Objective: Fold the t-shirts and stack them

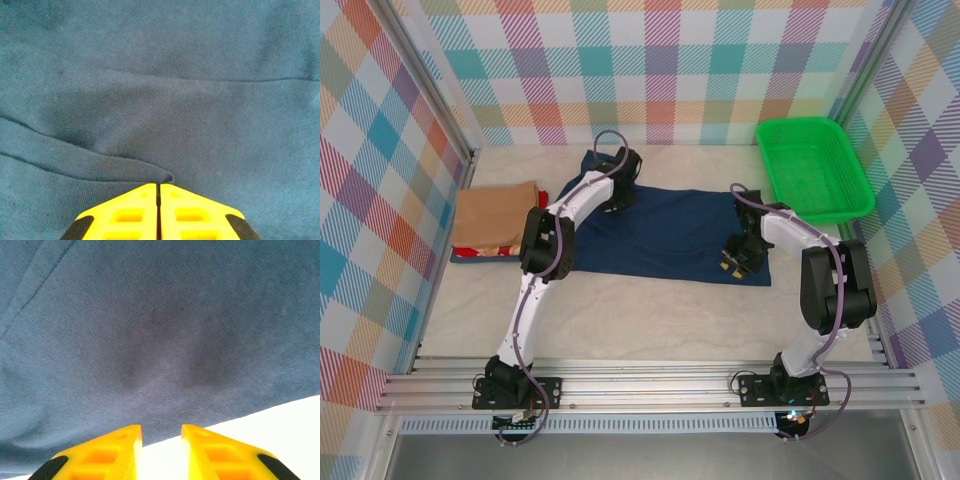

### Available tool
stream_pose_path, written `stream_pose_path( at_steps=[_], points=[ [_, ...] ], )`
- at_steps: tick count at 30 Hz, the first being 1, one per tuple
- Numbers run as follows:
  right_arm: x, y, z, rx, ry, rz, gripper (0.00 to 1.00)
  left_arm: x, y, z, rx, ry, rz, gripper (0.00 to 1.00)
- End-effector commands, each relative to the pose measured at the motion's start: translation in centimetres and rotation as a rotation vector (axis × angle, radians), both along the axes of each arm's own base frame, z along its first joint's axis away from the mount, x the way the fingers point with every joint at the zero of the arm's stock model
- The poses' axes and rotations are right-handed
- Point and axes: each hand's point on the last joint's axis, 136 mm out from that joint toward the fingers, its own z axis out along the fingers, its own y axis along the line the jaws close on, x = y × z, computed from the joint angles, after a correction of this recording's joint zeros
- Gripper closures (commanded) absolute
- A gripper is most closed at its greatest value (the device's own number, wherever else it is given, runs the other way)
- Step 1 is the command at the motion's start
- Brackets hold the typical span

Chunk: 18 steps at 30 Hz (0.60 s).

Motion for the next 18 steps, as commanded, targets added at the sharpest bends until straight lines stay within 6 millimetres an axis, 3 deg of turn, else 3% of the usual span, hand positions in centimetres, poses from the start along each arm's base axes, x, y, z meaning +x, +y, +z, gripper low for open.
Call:
stream_pose_path(
  at_steps=[1,12,18],
  points=[
    [-0.2,0.3,0.3,0.005,-0.009,0.020,0.73,0.5,0.0,0.7,-0.002,-0.017,-0.001,1.00],
    [0.2,0.6,0.0,0.009,-0.003,0.023,0.73,1.2,-1.3,6.6,-0.021,-0.140,-0.060,1.00],
    [0.1,0.8,-0.1,0.013,0.001,0.023,0.73,0.6,-2.6,7.1,0.000,-0.144,-0.132,1.00]
  ],
)
